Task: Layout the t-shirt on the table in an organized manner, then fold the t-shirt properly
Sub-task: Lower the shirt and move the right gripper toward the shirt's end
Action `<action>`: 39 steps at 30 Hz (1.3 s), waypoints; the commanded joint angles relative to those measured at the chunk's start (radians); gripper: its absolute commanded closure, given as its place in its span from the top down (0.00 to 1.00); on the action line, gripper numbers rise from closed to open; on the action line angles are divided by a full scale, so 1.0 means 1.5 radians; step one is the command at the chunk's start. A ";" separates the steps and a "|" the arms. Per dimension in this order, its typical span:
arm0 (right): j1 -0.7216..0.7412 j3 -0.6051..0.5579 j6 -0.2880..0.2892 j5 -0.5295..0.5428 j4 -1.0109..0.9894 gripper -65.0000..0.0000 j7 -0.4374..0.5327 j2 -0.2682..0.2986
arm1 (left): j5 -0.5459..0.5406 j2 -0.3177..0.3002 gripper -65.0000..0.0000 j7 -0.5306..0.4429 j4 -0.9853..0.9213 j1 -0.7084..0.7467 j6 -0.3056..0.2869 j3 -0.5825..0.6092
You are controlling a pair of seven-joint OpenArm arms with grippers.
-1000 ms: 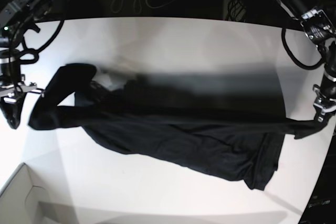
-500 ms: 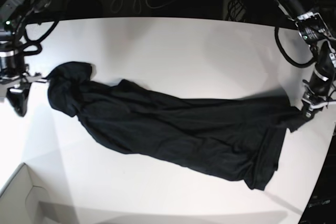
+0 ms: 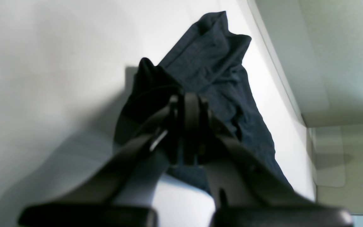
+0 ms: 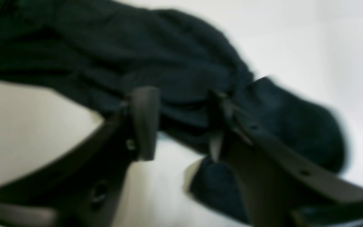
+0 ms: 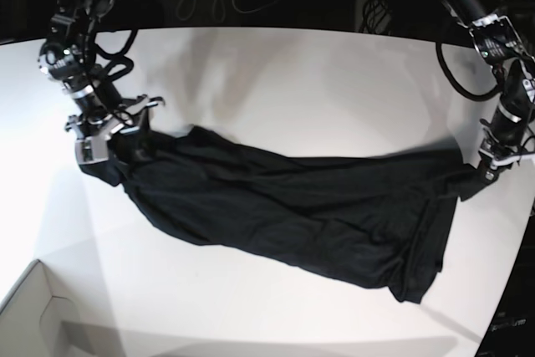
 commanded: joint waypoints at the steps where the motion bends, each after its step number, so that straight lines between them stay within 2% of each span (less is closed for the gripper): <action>1: 0.008 -0.008 0.003 0.010 -0.002 0.49 0.020 0.012 | -0.014 -0.012 0.00 -0.010 0.010 -0.008 -0.004 -0.002; 3: 0.009 -0.025 0.003 0.010 -0.025 0.53 0.022 0.021 | -0.014 -0.012 0.00 -0.010 0.010 -0.008 -0.004 -0.002; 6: 0.030 -0.046 0.003 0.010 -0.059 0.53 0.022 0.033 | -0.014 -0.012 0.00 -0.010 0.010 -0.008 -0.004 -0.002; 16: 0.073 -0.046 0.003 0.009 -0.133 0.53 0.022 0.042 | -0.014 -0.012 0.00 -0.010 0.010 -0.012 -0.004 -0.002; 32: 0.078 -0.048 0.003 0.009 -0.128 0.53 0.026 0.046 | -0.014 -0.005 0.00 -0.010 0.010 -0.015 -0.004 -0.001; 35: 0.074 -0.050 0.003 0.008 -0.128 0.53 0.065 0.058 | -0.014 -0.010 0.00 -0.012 0.010 -0.015 -0.004 0.019; 37: 0.069 -0.087 0.003 -0.023 -0.128 0.53 0.091 0.069 | -0.014 -0.011 0.00 -0.013 0.010 -0.015 -0.004 0.027; 39: 0.058 -0.120 0.003 -0.084 -0.127 0.53 0.118 0.072 | -0.014 -0.011 0.00 -0.013 0.010 -0.015 -0.004 0.028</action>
